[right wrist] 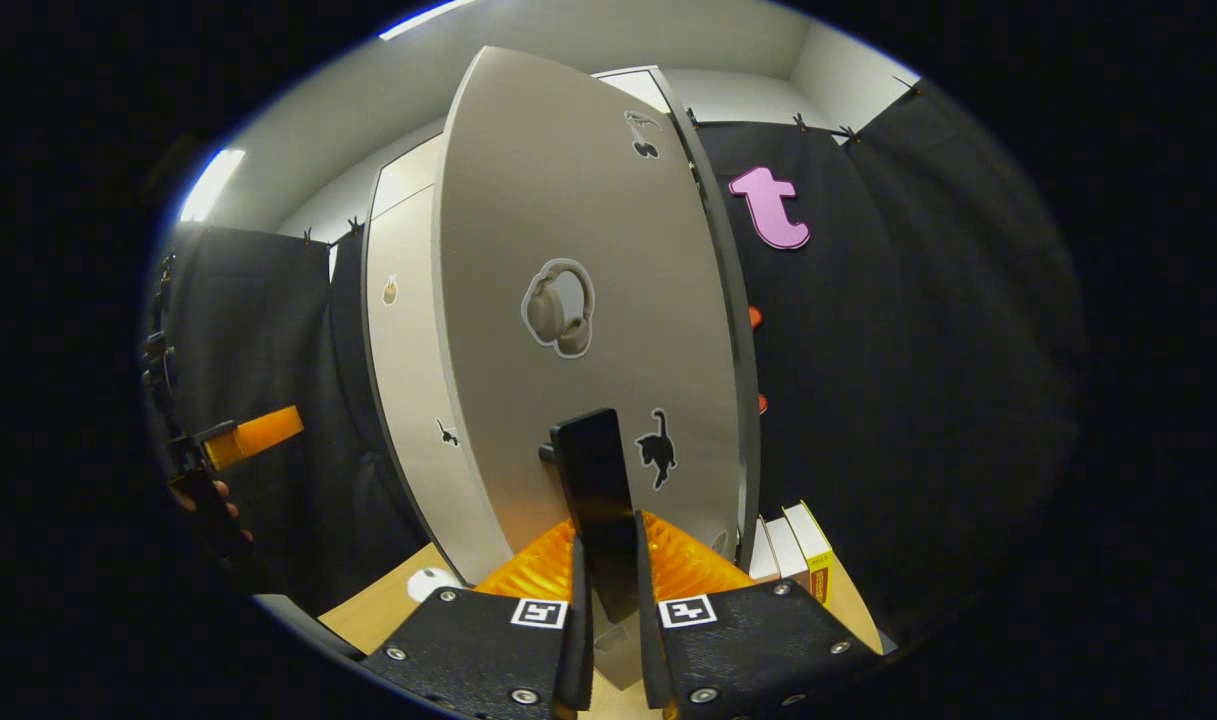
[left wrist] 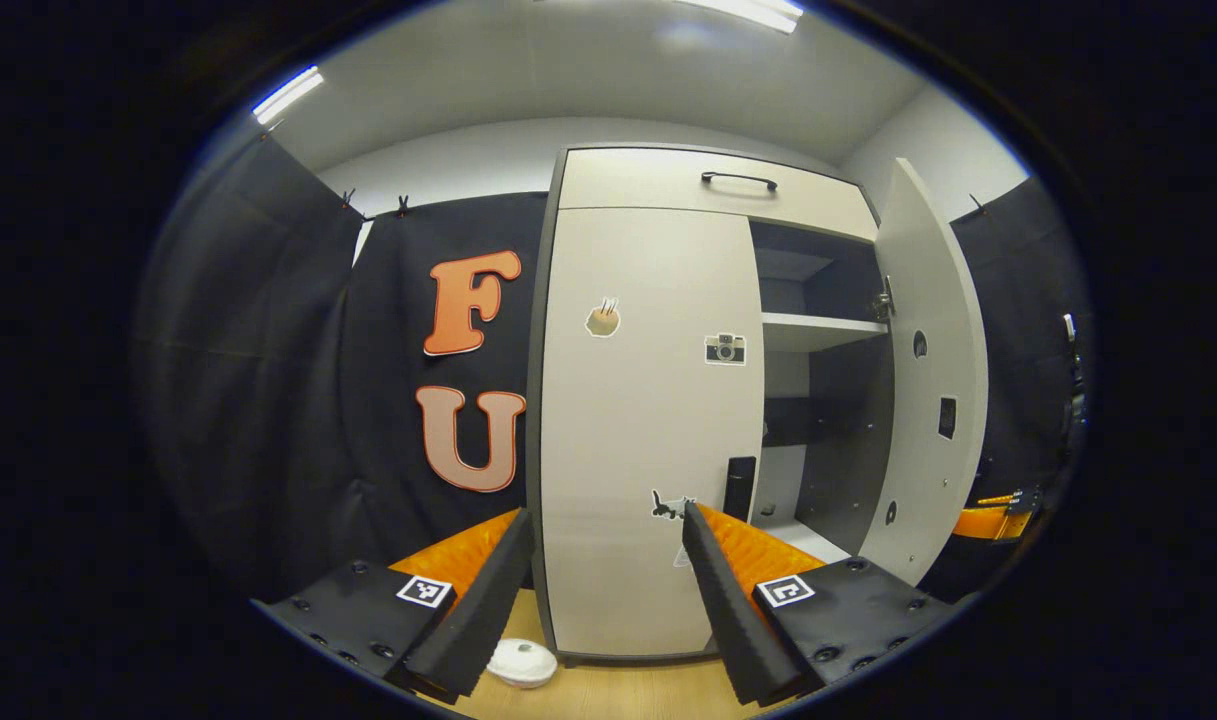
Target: Open the right door of the double-door shoe cabinet with the right hand, and open the left door with the left hand.
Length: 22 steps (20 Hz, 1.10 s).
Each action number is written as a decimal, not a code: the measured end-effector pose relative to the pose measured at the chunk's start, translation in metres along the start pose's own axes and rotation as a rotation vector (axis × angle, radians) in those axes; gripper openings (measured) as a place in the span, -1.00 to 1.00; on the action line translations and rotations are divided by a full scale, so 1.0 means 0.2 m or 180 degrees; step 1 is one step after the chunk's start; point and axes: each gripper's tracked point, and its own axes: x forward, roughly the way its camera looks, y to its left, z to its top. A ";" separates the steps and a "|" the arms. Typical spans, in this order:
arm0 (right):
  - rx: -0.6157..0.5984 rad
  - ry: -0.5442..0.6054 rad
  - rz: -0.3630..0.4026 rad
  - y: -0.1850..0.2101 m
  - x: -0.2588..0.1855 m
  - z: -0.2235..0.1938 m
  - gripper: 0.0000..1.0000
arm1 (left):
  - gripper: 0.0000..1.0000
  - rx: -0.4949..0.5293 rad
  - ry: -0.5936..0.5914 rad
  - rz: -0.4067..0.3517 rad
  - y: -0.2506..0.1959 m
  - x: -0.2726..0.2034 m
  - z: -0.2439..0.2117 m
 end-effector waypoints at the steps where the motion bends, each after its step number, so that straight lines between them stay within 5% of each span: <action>1: -0.0035 -0.0004 -0.0031 -0.02 0.00 0.00 -0.62 | 0.89 0.0000 -0.0002 -0.0013 -0.01 0.01 0.00; 9: 0.0034 -0.0084 -0.0365 -0.15 -0.03 0.03 -0.63 | 0.84 -0.0135 0.0110 -0.0170 -0.12 0.07 -0.09; 13: -0.0186 -0.0214 -0.0776 -0.31 -0.06 0.07 -0.74 | 0.90 -0.0148 0.0197 -0.0224 -0.18 0.12 -0.14; 14: -0.0239 -0.0240 -0.0884 -0.36 -0.07 0.08 -0.63 | 0.90 -0.0153 0.0201 -0.0243 -0.20 0.12 -0.15; 15: -0.0197 -0.0263 -0.0913 -0.38 -0.09 0.09 -0.91 | 0.89 -0.0153 0.0207 -0.0263 -0.22 0.13 -0.15; 19: 0.0013 -0.0358 -0.0779 -0.34 -0.14 0.12 -0.94 | 0.89 -0.0122 0.0227 -0.0357 -0.29 0.19 -0.16; 22: -0.0045 -0.0618 -0.0903 -0.42 -0.23 0.22 -0.91 | 0.89 -0.0114 0.0253 -0.0430 -0.36 0.27 -0.17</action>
